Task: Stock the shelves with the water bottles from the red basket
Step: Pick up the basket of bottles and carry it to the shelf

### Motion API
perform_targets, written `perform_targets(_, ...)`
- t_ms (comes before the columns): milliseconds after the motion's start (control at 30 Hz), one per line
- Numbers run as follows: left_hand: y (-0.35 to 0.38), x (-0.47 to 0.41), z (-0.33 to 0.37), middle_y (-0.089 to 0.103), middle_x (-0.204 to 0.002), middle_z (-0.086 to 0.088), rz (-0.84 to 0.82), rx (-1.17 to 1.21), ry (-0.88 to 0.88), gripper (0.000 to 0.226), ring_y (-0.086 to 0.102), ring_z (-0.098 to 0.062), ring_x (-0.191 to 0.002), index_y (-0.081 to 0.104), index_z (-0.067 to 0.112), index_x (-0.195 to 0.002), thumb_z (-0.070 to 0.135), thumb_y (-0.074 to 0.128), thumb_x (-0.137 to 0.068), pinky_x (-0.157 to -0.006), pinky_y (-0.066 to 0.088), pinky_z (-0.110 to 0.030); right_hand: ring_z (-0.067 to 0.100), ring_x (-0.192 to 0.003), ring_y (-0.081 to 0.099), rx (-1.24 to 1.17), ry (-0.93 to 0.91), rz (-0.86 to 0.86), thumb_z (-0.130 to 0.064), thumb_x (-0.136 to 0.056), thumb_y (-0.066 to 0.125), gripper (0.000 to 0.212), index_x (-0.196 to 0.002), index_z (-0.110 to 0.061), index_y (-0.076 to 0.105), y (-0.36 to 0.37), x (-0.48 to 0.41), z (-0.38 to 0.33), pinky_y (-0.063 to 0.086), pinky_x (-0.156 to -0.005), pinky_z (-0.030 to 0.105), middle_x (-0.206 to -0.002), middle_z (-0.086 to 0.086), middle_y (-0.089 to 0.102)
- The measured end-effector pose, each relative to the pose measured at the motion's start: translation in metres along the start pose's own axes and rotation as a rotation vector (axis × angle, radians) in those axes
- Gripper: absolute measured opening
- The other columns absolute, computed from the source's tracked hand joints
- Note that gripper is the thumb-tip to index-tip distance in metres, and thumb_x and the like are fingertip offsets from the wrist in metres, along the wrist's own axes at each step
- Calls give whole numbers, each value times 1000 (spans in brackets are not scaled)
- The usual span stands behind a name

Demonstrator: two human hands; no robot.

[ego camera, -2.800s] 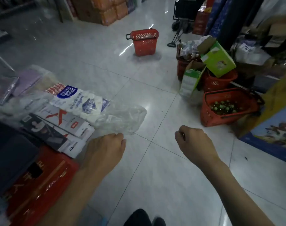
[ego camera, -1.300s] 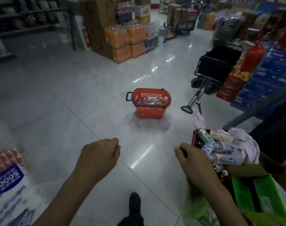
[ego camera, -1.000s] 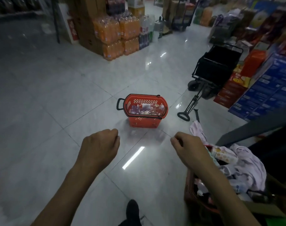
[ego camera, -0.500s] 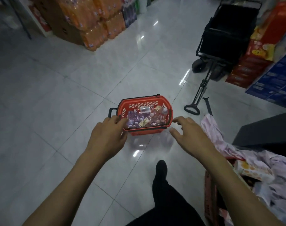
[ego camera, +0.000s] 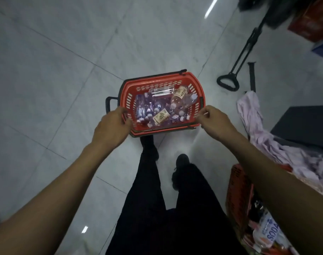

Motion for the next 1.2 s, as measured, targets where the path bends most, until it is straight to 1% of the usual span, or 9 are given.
perform_targets(200,85,-155,-71,58,-102,-1,-98,183,-276,43,52,-18,-89,47,16,-130,36,56,-92,-79,40,-30,28,-110,61,-135,240,60,-35,-93,53,44,-132,-18,47,49,-151,29,53,-92,41,-126,7,60)
perform_targets(367,169,-250,-141,57,-130,-12,-33,329,-517,77,58,-32,-114,36,11,-137,45,70,-77,-96,49,-41,34,-113,60,-129,338,162,-48,-85,58,63,-139,-25,35,84,-277,77,53,-95,53,-134,12,51)
perform_targets(467,205,-283,-170,49,-141,-13,28,337,-628,95,51,-32,-125,23,8,-146,52,71,-76,-101,44,-38,41,-127,47,53,361,249,-37,-88,60,72,-148,-25,23,93,-337,102,44,-103,58,-145,18,36)
perform_targets(567,232,-300,-193,52,-139,-9,49,359,-666,79,53,-30,-123,32,11,-139,49,69,-80,-99,43,-34,40,-128,49,93,381,267,-32,-90,61,75,-152,-21,19,102,-375,122,46,-102,57,-146,19,39)
perform_targets(667,239,-306,-202,56,-135,-11,116,277,-597,65,55,-29,-121,42,8,-131,43,68,-83,-96,42,-32,27,-113,60,-48,358,259,-30,-87,64,62,-140,-15,36,104,-395,143,53,-95,45,-135,11,56)
perform_targets(800,222,-300,-194,57,-134,-14,80,254,-560,59,55,-31,-122,46,5,-133,38,66,-87,-88,39,-26,26,-96,66,-166,422,119,-29,-93,57,37,-127,-12,59,86,-385,141,55,-81,38,-116,9,68)
perform_targets(933,166,-270,-179,59,-131,-12,87,245,-510,60,58,-32,-118,49,9,-133,41,67,-84,-90,42,-29,19,-85,65,-189,423,113,-26,-99,50,29,-124,-15,59,57,-334,121,50,-67,28,-103,1,67)
perform_targets(1067,85,-186,-161,63,-127,-9,100,238,-573,62,62,-31,-112,54,16,-130,47,68,-78,-91,48,-36,19,-94,68,-152,388,146,-35,-94,54,43,-133,-17,58,2,-252,75,53,-75,31,-114,1,68)
perform_targets(1200,-7,-70,-125,63,-125,-13,153,267,-675,55,62,-34,-109,53,14,-130,40,68,-84,-83,45,-33,15,-88,68,-92,233,137,-53,-91,56,45,-128,-27,60,-61,-162,-6,54,-81,35,-106,-3,68)
Point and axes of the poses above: each hand's wrist, its own x-axis away from the middle knuckle, its own y-axis out of the palm, z = x × y, the point moved 5 cm from there along -x, towards the middle knuckle
